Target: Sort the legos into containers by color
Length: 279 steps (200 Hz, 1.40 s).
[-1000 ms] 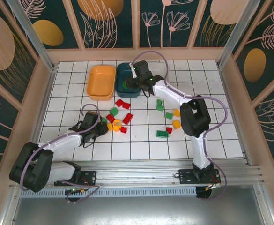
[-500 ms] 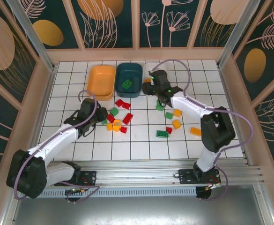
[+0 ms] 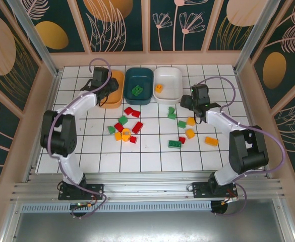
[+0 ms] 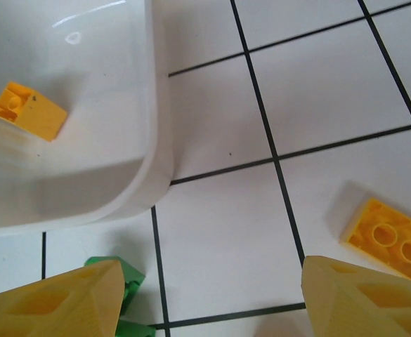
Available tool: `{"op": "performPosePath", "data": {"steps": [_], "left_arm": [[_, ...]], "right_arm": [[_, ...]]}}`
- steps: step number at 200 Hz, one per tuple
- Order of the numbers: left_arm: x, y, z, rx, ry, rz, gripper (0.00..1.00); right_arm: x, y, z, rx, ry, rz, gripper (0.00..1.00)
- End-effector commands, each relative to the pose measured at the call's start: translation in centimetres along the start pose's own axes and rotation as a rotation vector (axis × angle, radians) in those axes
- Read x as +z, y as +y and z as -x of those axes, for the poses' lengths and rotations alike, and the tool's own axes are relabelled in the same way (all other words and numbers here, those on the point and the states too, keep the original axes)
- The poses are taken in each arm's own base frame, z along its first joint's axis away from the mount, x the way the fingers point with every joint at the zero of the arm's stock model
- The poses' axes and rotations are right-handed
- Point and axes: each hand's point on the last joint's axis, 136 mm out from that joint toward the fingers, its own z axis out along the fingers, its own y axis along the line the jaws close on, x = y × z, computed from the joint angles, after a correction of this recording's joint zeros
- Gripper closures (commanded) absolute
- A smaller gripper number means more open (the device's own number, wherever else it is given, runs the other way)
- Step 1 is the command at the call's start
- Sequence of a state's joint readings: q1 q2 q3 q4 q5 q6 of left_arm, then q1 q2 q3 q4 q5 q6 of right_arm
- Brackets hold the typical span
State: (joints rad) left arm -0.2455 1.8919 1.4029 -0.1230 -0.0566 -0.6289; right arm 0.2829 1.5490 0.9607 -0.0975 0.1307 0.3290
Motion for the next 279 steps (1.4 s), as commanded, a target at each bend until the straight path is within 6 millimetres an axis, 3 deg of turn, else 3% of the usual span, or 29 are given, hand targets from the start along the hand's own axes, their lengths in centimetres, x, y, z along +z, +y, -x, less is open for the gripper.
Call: {"op": "performPosePath", "data": {"steps": [1, 23, 57, 94, 106, 145, 170, 187, 190, 225, 252, 279], "left_arm": [[3.1, 1.0, -1.2, 0.001, 0.07, 0.021, 0.73], [5.2, 1.4, -1.7, -0.015, 0.101, 0.027, 0.7], [6.7, 1.0, -2.0, -0.028, 0.122, 0.013, 0.66], [5.6, 0.5, -0.5, -0.01, 0.092, 0.014, 0.26], [4.8, 0.1, 0.0, -0.005, 0.077, 0.002, 0.2], [0.5, -1.6, 1.0, -0.035, 0.021, -0.112, 0.12], [-2.5, -2.0, -1.4, -0.113, 0.025, -0.244, 0.08], [-3.3, -1.5, -4.7, -0.152, 0.076, -0.305, 0.06], [-4.2, -1.7, -4.6, -0.156, 0.067, -0.325, 0.06], [-6.1, -1.2, -9.4, -0.142, 0.132, -0.377, 0.06], [-9.1, -1.2, -11.2, -0.096, 0.118, -0.397, 0.06], [-12.0, -0.6, -11.4, -0.093, 0.067, -0.41, 0.06]], "right_arm": [[-0.6, -1.3, -1.4, 0.01, 0.031, -0.044, 0.29], [-0.6, -2.4, -2.5, 0.011, 0.049, -0.075, 0.27], [0.2, -3.4, -4.0, 0.043, 0.075, -0.078, 0.27], [0.3, -2.7, -5.7, 0.056, 0.12, -0.022, 0.26], [0.1, -2.7, -6.1, 0.06, 0.131, -0.014, 0.26], [-1.3, -2.7, -7.5, 0.078, 0.156, 0.003, 0.25], [-1.9, -3.1, -9.2, 0.074, 0.195, -0.014, 0.26], [-1.7, -3.1, -10.2, 0.079, 0.213, -0.009, 0.26], [-1.6, -3.2, -10.2, 0.079, 0.213, -0.012, 0.26], [-0.8, -3.6, -9.1, 0.101, 0.167, -0.044, 0.25], [-0.1, -3.0, -9.1, 0.104, 0.176, -0.015, 0.26], [0.8, -3.0, -8.8, 0.126, 0.179, -0.013, 0.28]]}}
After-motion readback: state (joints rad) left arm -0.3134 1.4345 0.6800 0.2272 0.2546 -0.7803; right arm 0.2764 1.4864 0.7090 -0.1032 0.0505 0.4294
